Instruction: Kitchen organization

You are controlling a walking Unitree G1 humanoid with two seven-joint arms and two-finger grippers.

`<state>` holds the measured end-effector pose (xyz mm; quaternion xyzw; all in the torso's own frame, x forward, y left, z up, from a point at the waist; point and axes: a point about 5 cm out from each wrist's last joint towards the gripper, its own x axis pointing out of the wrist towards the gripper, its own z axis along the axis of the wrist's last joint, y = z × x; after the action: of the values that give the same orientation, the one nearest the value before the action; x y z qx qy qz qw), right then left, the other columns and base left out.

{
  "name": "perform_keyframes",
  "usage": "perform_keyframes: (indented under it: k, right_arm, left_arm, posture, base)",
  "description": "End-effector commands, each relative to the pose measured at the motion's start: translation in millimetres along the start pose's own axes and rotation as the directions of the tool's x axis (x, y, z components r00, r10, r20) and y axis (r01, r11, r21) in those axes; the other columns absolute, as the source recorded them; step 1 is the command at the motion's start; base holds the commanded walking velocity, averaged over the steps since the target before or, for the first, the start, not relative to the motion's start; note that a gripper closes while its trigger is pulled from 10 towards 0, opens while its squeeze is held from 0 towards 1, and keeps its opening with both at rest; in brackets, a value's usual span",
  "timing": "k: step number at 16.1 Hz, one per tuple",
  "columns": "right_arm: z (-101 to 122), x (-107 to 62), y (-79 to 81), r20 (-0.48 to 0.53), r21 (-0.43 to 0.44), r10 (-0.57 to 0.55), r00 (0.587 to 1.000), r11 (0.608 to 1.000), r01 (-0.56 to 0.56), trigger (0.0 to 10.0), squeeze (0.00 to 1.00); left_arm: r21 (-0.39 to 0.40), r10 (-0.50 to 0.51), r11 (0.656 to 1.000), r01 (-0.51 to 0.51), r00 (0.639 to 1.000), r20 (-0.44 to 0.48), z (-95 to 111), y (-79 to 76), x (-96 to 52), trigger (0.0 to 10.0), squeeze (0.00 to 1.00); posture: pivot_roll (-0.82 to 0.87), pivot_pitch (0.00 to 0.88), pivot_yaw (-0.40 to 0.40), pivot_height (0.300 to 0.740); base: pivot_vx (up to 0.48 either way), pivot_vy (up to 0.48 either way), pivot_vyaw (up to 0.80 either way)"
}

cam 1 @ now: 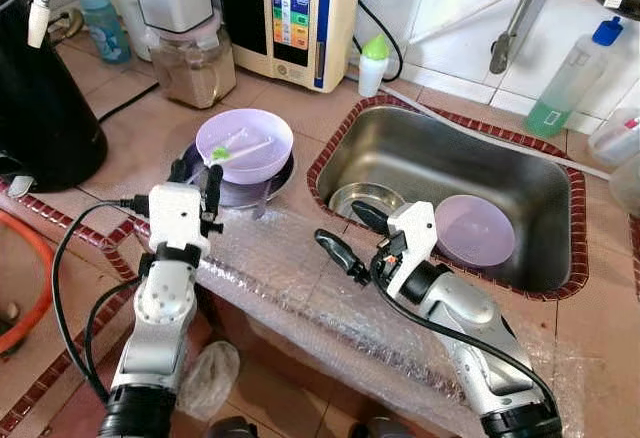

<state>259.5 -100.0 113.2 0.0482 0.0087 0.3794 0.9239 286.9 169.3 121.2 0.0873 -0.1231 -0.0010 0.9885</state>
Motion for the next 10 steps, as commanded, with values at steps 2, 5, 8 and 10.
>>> perform_keyframes:
  k: [2,5,8,10]
  right_arm:
    - [5.8,0.0,0.1,0.010,-0.017,0.004,1.000,1.000,-0.004,10.0,0.00]
    - [6.8,-0.6,-1.5,0.011,-0.021,-0.006,1.000,1.000,0.006,10.0,0.00]
    - [7.7,0.0,-3.4,0.014,-0.026,-0.013,1.000,1.000,0.013,10.0,0.00]
    - [8.5,0.9,-4.3,0.015,-0.028,-0.014,1.000,0.999,0.015,10.0,0.00]
  left_arm:
    - [0.004,-0.006,1.000,0.006,1.000,0.014,1.5,-0.2,3.4,10.0,1.00]
    - [0.005,-0.044,0.999,0.044,0.999,0.015,-1.2,-7.3,5.4,10.0,1.00]
    - [-0.028,-0.170,0.985,0.171,0.985,0.019,-1.8,-26.1,4.4,10.0,1.00]
    - [-0.037,-0.217,0.975,0.217,0.976,0.013,-3.2,-34.0,2.8,10.0,1.00]
  posture:
    - [-0.03,0.044,-0.021,0.740]
    - [-0.04,0.032,-0.014,0.740]
    - [-0.04,0.024,-0.013,0.740]
    - [-0.04,0.020,-0.013,0.740]
  base:
    - [0.000,0.000,0.00]
    - [0.000,0.000,0.00]
    - [0.000,0.000,0.00]
    - [0.000,0.000,0.00]
